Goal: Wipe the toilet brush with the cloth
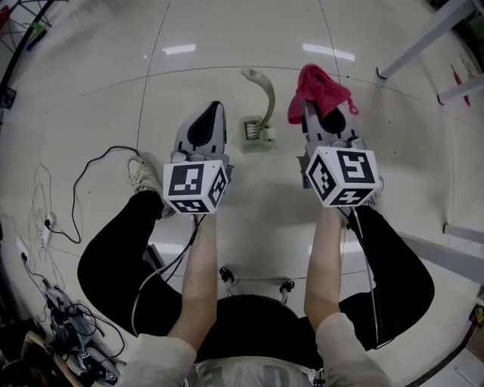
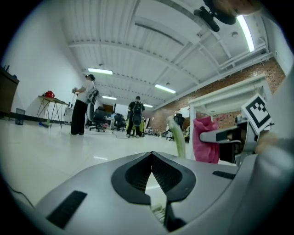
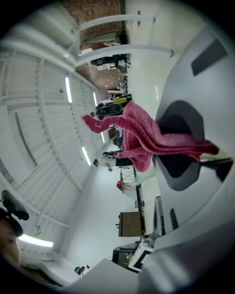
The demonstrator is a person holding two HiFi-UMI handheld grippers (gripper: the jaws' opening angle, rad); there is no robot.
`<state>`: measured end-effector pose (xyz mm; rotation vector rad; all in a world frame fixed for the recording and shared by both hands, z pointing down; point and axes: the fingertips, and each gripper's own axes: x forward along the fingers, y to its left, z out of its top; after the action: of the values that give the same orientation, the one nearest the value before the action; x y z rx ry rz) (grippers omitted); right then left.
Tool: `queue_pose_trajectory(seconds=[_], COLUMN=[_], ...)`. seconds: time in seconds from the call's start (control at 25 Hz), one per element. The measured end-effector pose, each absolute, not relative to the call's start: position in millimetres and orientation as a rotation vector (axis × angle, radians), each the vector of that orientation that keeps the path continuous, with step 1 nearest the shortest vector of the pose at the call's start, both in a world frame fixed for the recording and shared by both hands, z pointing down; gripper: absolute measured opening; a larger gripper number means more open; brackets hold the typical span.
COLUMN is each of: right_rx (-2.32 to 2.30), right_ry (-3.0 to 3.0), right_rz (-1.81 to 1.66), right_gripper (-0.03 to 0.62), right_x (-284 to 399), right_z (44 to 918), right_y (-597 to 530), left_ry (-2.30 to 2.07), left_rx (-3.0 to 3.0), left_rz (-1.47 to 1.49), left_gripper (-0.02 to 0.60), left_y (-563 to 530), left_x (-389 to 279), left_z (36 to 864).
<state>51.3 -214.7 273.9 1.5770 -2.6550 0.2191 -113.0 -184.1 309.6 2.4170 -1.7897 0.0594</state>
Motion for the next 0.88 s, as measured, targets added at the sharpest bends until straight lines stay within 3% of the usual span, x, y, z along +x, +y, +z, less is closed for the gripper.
queue_pose_trajectory(seconds=[0.2, 0.36, 0.88], right_rx=[1.497, 1.571, 1.331], right_ry=[-2.542, -2.536, -2.69], right_rz=[0.448, 0.586, 0.839], right_gripper=[0.032, 0.032, 0.032], right_x=[58, 71, 31], right_z=[464, 543, 588], right_y=[-229, -252, -266], left_ry=[-1.702, -1.637, -1.53], left_rx=[2.302, 2.32, 2.355], left_rz=[0.098, 0.086, 0.153], left_gripper=[0.003, 0.003, 0.003], left_y=[-205, -205, -217], left_x=[-108, -91, -72], left_z=[429, 477, 525])
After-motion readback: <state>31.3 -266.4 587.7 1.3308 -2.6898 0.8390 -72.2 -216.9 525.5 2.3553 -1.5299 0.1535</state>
